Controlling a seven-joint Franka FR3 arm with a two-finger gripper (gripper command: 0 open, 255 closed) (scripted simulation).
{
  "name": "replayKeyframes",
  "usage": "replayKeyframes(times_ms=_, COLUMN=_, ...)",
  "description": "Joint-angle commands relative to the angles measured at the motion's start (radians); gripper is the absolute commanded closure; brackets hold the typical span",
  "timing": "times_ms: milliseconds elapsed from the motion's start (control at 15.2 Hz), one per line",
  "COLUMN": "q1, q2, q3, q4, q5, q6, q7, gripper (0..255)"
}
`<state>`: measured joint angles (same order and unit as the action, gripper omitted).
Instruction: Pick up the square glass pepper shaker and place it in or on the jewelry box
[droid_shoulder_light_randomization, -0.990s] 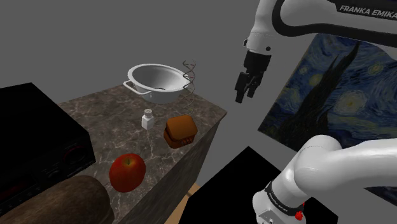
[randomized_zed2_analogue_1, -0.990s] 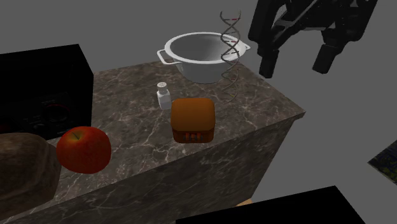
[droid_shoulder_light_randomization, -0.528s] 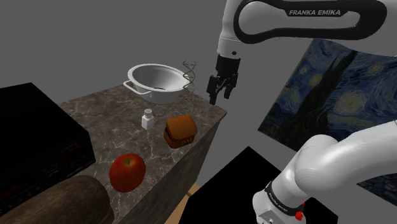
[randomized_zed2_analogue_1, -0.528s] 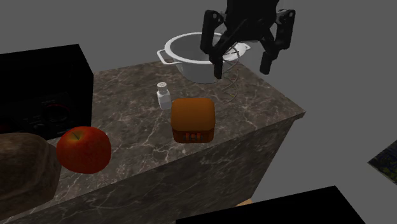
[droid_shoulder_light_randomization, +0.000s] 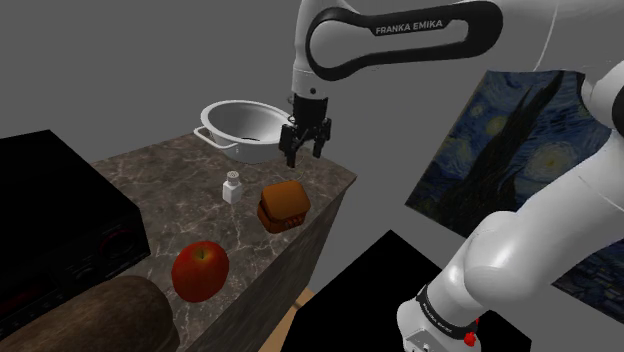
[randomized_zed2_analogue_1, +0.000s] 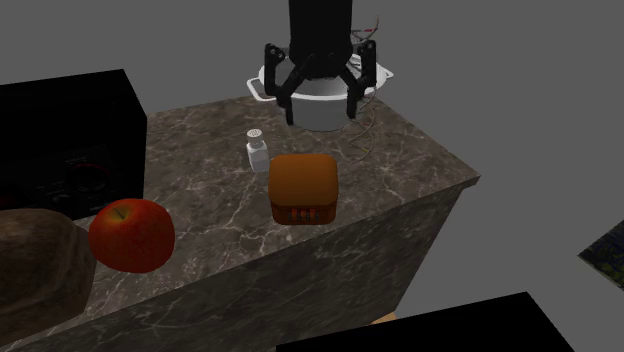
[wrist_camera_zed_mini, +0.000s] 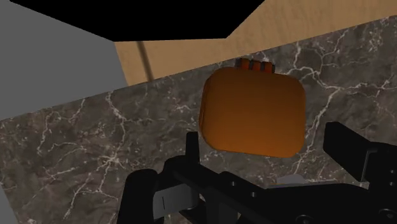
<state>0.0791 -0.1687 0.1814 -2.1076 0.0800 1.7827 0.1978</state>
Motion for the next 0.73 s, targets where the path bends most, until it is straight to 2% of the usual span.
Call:
replayKeyframes(times_ms=0, q1=0.007, q2=0.085, q3=0.017, q4=0.055, q5=-0.013, q6=0.026, q7=0.031, gripper=0)
replayKeyframes(times_ms=660, q1=0.072, q2=0.497, q3=0.05, q4=0.428, q5=-0.112, q6=0.036, q7=0.168, gripper=0)
